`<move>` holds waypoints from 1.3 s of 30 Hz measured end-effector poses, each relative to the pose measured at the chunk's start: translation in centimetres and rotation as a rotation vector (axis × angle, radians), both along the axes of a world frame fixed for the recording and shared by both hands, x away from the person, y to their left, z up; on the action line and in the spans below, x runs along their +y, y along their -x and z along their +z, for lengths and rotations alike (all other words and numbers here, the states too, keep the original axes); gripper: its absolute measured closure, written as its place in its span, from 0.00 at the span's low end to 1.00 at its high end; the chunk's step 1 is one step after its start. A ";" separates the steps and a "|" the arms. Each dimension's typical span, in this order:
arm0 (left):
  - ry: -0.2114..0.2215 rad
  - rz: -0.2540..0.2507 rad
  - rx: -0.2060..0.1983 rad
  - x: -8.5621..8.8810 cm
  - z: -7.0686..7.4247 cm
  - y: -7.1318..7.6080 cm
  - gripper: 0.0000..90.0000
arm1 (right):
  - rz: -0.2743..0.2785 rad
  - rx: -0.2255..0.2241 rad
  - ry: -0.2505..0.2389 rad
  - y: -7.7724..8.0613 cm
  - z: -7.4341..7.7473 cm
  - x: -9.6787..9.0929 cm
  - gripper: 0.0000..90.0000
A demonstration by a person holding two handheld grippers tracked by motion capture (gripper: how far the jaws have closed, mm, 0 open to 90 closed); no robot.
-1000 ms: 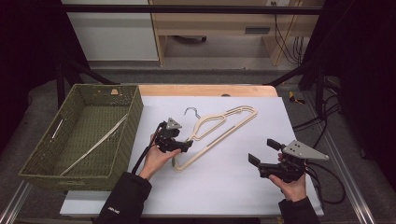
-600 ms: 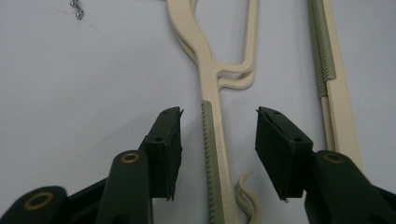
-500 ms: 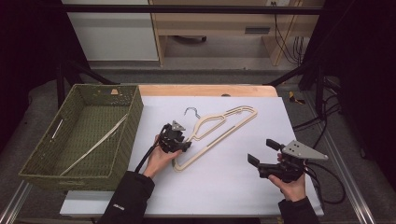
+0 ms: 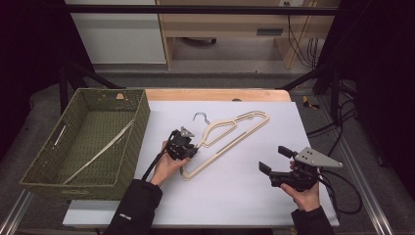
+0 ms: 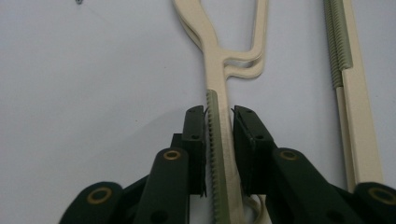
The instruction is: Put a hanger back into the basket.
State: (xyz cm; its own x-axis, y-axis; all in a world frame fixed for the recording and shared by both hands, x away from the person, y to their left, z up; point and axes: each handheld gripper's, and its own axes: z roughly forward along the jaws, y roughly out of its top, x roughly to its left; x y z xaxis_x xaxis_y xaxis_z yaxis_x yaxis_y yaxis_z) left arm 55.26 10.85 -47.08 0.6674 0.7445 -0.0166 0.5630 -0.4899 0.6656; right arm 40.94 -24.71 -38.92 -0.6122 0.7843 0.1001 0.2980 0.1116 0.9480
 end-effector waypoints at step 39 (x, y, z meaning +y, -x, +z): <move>0.048 0.002 -0.203 0.9 5.4 4.7 0.88 | 0.053 0.049 0.022 -3.0 -0.6 3.6 0.13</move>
State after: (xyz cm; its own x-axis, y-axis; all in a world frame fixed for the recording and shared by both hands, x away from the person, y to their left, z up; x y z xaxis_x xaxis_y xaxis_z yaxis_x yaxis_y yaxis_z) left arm 50.58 11.76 -41.63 0.6589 0.7477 0.0830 0.4160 -0.4540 0.7879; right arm 43.98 -21.12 -39.53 -0.6480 0.7530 0.1144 0.3370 0.1488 0.9297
